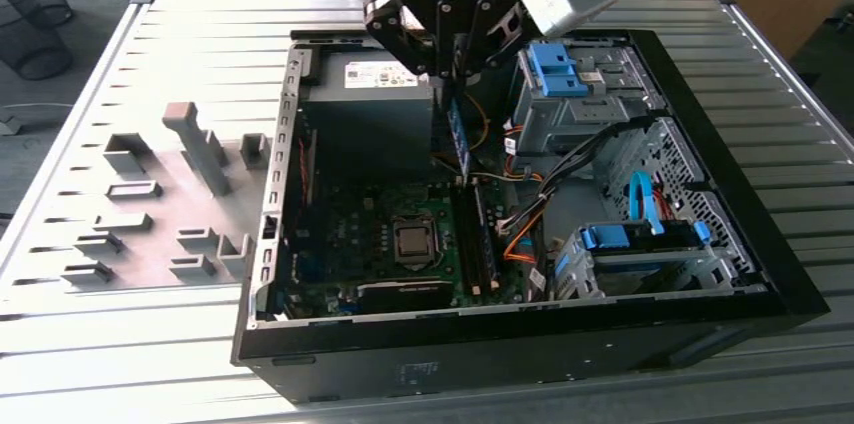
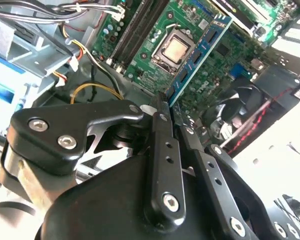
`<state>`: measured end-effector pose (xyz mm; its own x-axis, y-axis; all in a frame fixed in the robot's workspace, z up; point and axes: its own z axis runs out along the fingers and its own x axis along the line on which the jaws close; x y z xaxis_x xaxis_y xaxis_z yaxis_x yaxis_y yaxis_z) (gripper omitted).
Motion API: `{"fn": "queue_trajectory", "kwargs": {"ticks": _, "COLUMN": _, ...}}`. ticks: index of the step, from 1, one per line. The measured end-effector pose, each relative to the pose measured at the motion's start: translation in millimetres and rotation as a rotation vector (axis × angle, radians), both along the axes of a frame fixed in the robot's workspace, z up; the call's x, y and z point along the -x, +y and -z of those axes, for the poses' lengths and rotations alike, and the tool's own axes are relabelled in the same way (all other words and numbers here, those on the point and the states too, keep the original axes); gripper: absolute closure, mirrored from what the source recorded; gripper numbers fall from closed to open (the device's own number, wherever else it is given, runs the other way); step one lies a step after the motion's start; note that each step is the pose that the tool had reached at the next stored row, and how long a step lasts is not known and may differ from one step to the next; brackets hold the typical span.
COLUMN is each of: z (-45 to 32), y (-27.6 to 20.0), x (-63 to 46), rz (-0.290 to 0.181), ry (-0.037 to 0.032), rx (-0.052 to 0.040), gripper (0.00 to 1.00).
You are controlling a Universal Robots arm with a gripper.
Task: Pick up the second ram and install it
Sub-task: 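Insert the second ram into the second slot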
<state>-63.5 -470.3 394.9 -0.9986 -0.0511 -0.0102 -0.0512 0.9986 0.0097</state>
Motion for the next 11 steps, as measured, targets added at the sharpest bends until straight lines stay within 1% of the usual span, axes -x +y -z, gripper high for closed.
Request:
{"fn": "queue_trajectory", "kwargs": {"ticks": 3, "z": 4.3, "y": 0.1, "x": -3.7, "rz": 0.011, "ry": 0.0008, "rx": 0.0001, "gripper": 0.86}}
{"fn": "queue_trajectory", "kwargs": {"ticks": 6, "z": 7.9, "y": 0.1, "x": -3.8, "rz": 0.055, "ry": 0.0008, "rx": 0.0009, "gripper": 0.86}}
{"fn": "queue_trajectory", "kwargs": {"ticks": 7, "z": 8.9, "y": 0.1, "x": -4.4, "rz": 0.062, "ry": 0.0009, "rx": 0.0011, "gripper": 0.86}}
{"fn": "queue_trajectory", "kwargs": {"ticks": 11, "z": 10.4, "y": 0.1, "x": -5.3, "rz": 0.067, "ry": 0.0009, "rx": 0.0011, "gripper": 0.86}}
